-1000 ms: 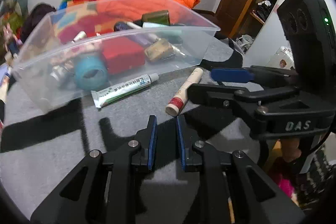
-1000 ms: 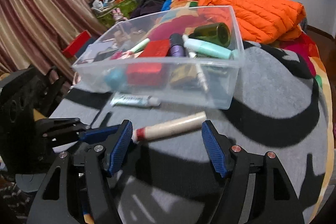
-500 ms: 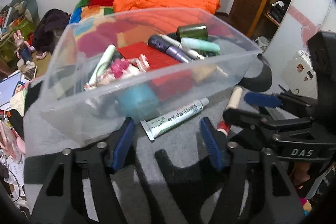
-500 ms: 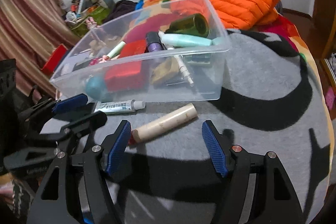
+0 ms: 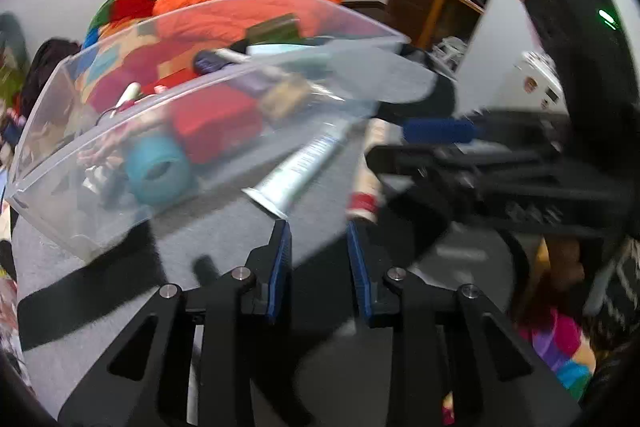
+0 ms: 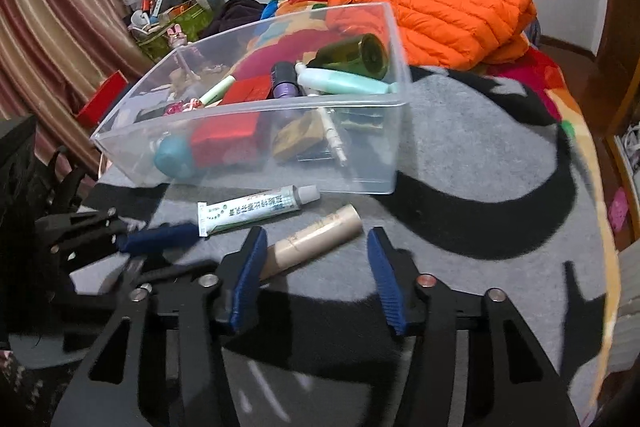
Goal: Organize objects
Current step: 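Grasp the white ointment tube with the left tool while the right tool grasps the beige tube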
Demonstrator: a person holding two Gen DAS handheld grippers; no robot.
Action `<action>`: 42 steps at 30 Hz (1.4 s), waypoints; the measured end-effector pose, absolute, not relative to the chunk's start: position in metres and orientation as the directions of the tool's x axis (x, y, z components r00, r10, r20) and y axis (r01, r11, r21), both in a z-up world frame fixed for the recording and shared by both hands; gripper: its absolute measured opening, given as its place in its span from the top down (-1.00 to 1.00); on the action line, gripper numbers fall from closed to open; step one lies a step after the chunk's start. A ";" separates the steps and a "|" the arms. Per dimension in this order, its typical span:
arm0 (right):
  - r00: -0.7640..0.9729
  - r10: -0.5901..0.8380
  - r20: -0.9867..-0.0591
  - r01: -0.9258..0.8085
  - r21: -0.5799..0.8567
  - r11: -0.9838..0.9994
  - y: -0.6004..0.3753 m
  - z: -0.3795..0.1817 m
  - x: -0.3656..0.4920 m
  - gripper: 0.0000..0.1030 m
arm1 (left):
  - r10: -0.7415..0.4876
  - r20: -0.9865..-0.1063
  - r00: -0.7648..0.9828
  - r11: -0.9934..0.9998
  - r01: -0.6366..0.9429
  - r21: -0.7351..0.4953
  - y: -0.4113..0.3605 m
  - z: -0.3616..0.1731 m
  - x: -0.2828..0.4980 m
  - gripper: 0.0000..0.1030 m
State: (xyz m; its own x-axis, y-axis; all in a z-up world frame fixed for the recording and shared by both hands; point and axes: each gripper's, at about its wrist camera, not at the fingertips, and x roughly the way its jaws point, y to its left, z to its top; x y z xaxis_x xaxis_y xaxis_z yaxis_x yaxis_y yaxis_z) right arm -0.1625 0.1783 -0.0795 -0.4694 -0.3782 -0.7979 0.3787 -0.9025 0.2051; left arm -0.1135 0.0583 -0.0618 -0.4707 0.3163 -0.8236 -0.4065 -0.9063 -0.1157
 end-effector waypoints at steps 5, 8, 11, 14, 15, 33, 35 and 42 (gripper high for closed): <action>-0.447 -0.379 -0.810 0.351 0.231 -0.907 0.196 -0.082 -0.163 0.23 | 0.276 -0.789 -0.549 -0.914 -0.403 -0.039 0.058 -0.041 -0.111 0.42; -0.447 -0.420 -0.790 0.340 0.284 -0.896 0.200 -0.077 -0.164 0.23 | 0.264 -0.796 -0.545 -0.916 -0.400 -0.030 0.056 -0.038 -0.128 0.42; -0.446 -0.438 -0.780 0.353 0.296 -0.888 0.196 -0.073 -0.164 0.23 | 0.254 -0.819 -0.514 -0.911 -0.412 -0.024 0.059 -0.047 -0.147 0.42; -0.442 -0.445 -0.779 0.358 0.301 -0.884 0.193 -0.071 -0.164 0.23 | 0.252 -0.840 -0.480 -0.902 -0.431 -0.024 0.067 -0.058 -0.158 0.42; -0.440 -0.447 -0.778 0.358 0.305 -0.883 0.193 -0.071 -0.165 0.23 | 0.244 -0.842 -0.481 -0.901 -0.433 -0.014 0.069 -0.061 -0.159 0.42; -0.414 -0.421 -0.807 0.360 0.280 -0.890 0.159 -0.085 -0.173 0.22 | 0.217 -0.830 -0.514 -0.934 -0.356 -0.024 0.044 -0.064 -0.084 0.68; -0.431 -0.396 -0.811 0.369 0.242 -0.897 0.152 -0.085 -0.171 0.18 | 0.202 -0.832 -0.517 -0.942 -0.334 -0.022 0.039 -0.062 -0.077 0.68; -0.483 -0.335 -0.809 0.413 0.127 -0.902 0.138 -0.087 -0.160 0.26 | 0.199 -0.828 -0.525 -0.959 -0.276 -0.055 0.030 -0.061 -0.084 0.64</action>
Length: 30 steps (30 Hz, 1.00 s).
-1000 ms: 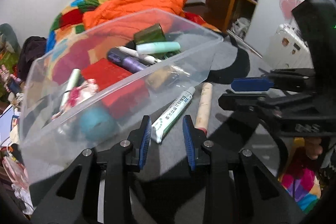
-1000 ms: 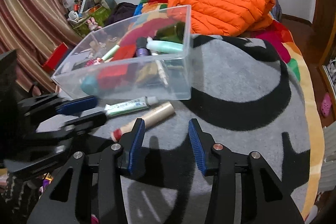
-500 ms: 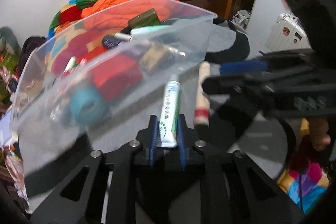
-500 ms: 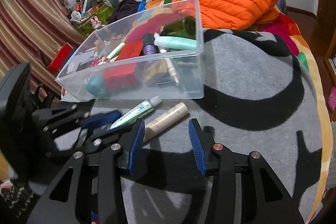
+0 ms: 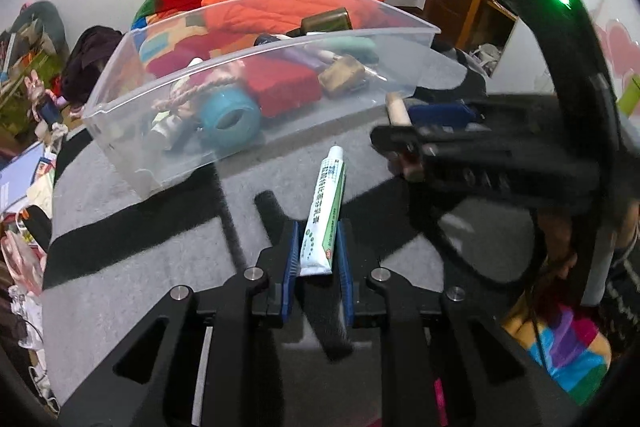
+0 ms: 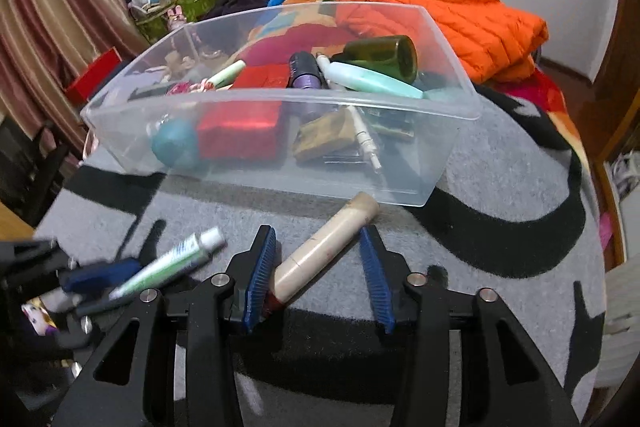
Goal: Organize objects
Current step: 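Grasp the white ointment tube with the left tool while the right tool grasps the beige tube, then drop the ointment tube and beige tube into the clear box with both tools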
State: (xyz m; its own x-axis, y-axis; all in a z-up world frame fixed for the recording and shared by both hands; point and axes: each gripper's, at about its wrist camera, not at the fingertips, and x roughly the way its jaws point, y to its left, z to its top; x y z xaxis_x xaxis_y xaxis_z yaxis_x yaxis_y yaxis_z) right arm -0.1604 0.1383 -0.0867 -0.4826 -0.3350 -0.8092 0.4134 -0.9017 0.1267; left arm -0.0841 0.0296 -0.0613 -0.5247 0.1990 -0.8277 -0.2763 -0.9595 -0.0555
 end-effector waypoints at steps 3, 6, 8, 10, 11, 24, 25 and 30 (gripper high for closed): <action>-0.495 -0.320 -0.808 0.426 0.096 -0.899 0.140 -0.087 -0.154 0.43 | 0.198 -0.826 -0.528 -0.956 -0.289 -0.045 0.036 -0.064 -0.093 0.44; -0.495 -0.322 -0.807 0.428 0.095 -0.899 0.146 -0.086 -0.150 0.61 | 0.197 -0.822 -0.535 -0.954 -0.298 -0.035 0.043 -0.066 -0.101 0.37; -0.493 -0.329 -0.805 0.424 0.108 -0.899 0.154 -0.086 -0.148 0.73 | 0.201 -0.814 -0.545 -0.953 -0.300 -0.035 0.045 -0.067 -0.105 0.37; -0.487 -0.343 -0.803 0.424 0.126 -0.897 0.160 -0.086 -0.146 0.73 | 0.202 -0.805 -0.558 -0.954 -0.299 -0.033 0.045 -0.069 -0.107 0.38; -0.489 -0.345 -0.801 0.421 0.129 -0.898 0.163 -0.085 -0.144 0.73 | 0.205 -0.801 -0.563 -0.953 -0.301 -0.033 0.045 -0.069 -0.105 0.41; -0.536 -0.413 -0.736 0.449 0.166 -0.878 0.174 -0.060 -0.115 0.73 | 0.183 -0.743 -0.643 -0.970 -0.241 -0.030 0.041 -0.055 -0.073 0.68; -0.546 -0.424 -0.723 0.455 0.169 -0.874 0.174 -0.053 -0.113 0.73 | 0.179 -0.733 -0.656 -0.971 -0.238 -0.024 0.041 -0.051 -0.071 0.68; -0.575 -0.468 -0.671 0.482 0.184 -0.857 0.170 -0.026 -0.112 0.73 | 0.189 -0.671 -0.717 -0.976 -0.213 -0.047 0.034 -0.021 -0.067 0.68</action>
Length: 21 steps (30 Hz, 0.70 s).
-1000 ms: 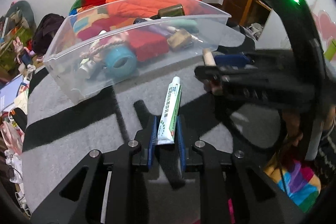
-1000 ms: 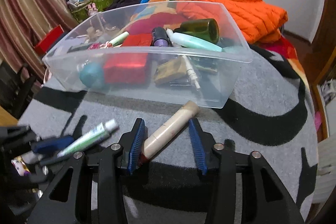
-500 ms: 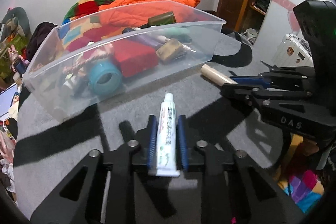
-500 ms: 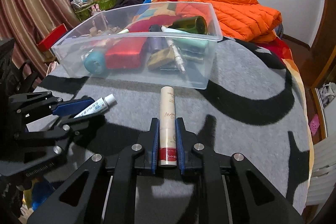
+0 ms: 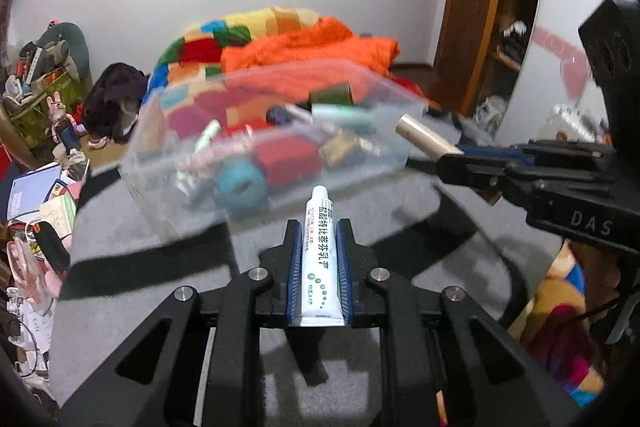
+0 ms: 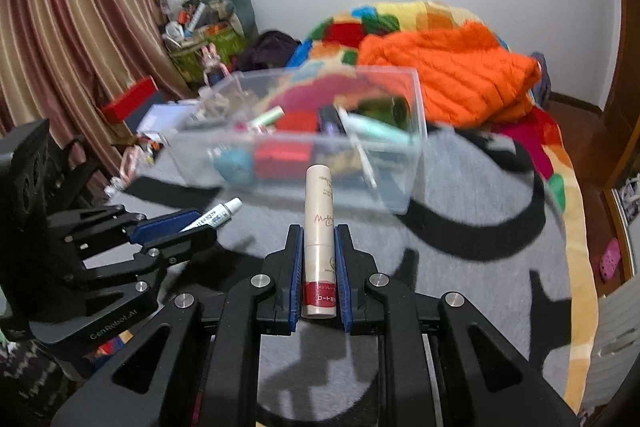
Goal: Organize objects
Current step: 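Drop the ointment tube and beige tube into the clear box with both tools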
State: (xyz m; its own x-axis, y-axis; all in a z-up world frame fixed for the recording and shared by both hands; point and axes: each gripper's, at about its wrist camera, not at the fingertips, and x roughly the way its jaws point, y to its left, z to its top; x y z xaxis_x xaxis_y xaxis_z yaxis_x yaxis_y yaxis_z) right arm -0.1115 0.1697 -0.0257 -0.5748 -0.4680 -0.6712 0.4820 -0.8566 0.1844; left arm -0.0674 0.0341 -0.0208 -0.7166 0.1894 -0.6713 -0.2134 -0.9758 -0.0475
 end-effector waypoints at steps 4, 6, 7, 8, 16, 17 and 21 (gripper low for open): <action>-0.602 -0.491 -0.629 0.494 0.188 -0.849 0.164 -0.006 -0.118 0.73 | 0.186 -0.629 -0.755 -0.980 -0.187 -0.064 0.025 0.001 -0.075 0.68; -0.620 -0.496 -0.609 0.498 0.184 -0.848 0.160 0.004 -0.123 0.73 | 0.169 -0.607 -0.777 -0.984 -0.167 -0.060 0.020 0.011 -0.081 0.68; -0.626 -0.497 -0.601 0.498 0.183 -0.848 0.158 0.008 -0.126 0.73 | 0.164 -0.600 -0.783 -0.985 -0.160 -0.060 0.019 0.015 -0.084 0.68; -0.630 -0.499 -0.595 0.499 0.183 -0.847 0.157 0.011 -0.129 0.73 | 0.158 -0.591 -0.791 -0.986 -0.152 -0.061 0.016 0.019 -0.087 0.68; -0.646 -0.482 -0.592 0.482 0.172 -0.859 0.143 0.018 -0.167 0.73 | 0.121 -0.602 -0.789 -0.993 -0.101 -0.067 -0.001 0.024 -0.129 0.70; -0.640 -0.471 -0.607 0.475 0.170 -0.863 0.140 0.015 -0.176 0.73 | 0.118 -0.609 -0.784 -0.993 -0.096 -0.070 -0.003 0.022 -0.135 0.70; -0.592 -0.448 -0.670 0.451 0.185 -0.873 0.132 -0.007 -0.208 0.73 | 0.128 -0.643 -0.755 -0.992 -0.094 -0.087 -0.007 0.011 -0.157 0.70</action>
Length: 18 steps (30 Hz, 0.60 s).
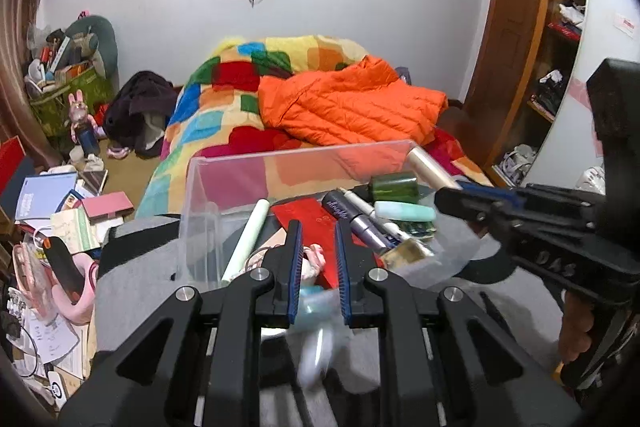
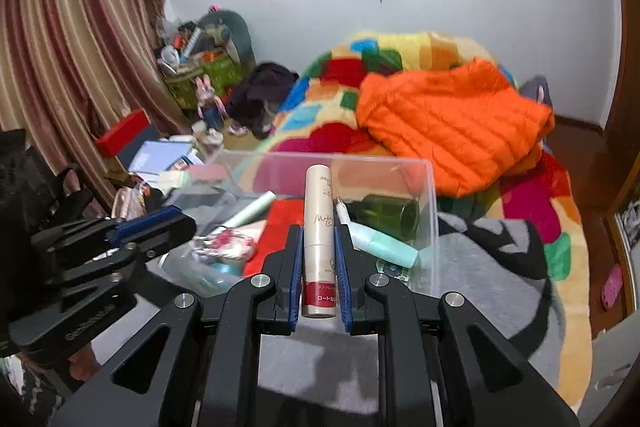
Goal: Organize objects
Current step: 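Drop the ointment tube and beige tube into the clear box with both tools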
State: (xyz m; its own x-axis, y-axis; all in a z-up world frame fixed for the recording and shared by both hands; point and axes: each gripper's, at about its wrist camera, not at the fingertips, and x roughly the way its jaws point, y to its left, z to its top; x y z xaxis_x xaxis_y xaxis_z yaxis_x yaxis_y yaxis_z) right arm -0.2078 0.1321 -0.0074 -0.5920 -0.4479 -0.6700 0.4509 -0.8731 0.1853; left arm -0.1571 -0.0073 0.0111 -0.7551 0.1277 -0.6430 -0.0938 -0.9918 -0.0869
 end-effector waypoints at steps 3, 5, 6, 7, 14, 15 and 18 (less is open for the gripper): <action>-0.568 -0.429 -0.702 0.435 0.186 -0.881 0.130 -0.023 -0.220 0.73 | 0.144 -0.672 -0.726 -0.989 -0.091 -0.114 -0.013 0.001 -0.168 0.70; -0.551 -0.424 -0.718 0.431 0.190 -0.882 0.130 -0.032 -0.224 0.73 | 0.150 -0.679 -0.718 -0.988 -0.085 -0.129 -0.017 -0.002 -0.167 0.70; -0.547 -0.425 -0.721 0.431 0.192 -0.881 0.130 -0.035 -0.225 0.73 | 0.157 -0.680 -0.716 -0.987 -0.086 -0.137 -0.018 -0.002 -0.163 0.70; -0.546 -0.428 -0.720 0.435 0.193 -0.879 0.131 -0.036 -0.225 0.73 | 0.162 -0.680 -0.715 -0.986 -0.087 -0.143 -0.019 -0.002 -0.160 0.70; -0.532 -0.432 -0.729 0.454 0.185 -0.872 0.125 -0.034 -0.229 0.73 | 0.214 -0.676 -0.705 -0.977 -0.168 -0.133 -0.014 -0.002 -0.113 0.30; -0.527 -0.425 -0.736 0.453 0.180 -0.873 0.123 -0.036 -0.230 0.73 | 0.218 -0.683 -0.697 -0.975 -0.181 -0.127 -0.012 -0.005 -0.108 0.22; -0.514 -0.414 -0.751 0.448 0.176 -0.877 0.119 -0.041 -0.232 0.73 | 0.242 -0.727 -0.643 -0.965 -0.236 -0.112 -0.003 -0.023 -0.097 0.21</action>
State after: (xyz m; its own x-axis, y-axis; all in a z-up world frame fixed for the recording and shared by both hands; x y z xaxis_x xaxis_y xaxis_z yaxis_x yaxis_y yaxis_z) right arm -0.2323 0.1194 -0.0408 -0.5141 -0.4139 -0.7513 0.4479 -0.8765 0.1764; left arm -0.0966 -0.0029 -0.0230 -0.6428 0.2421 -0.7268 -0.2363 -0.9651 -0.1124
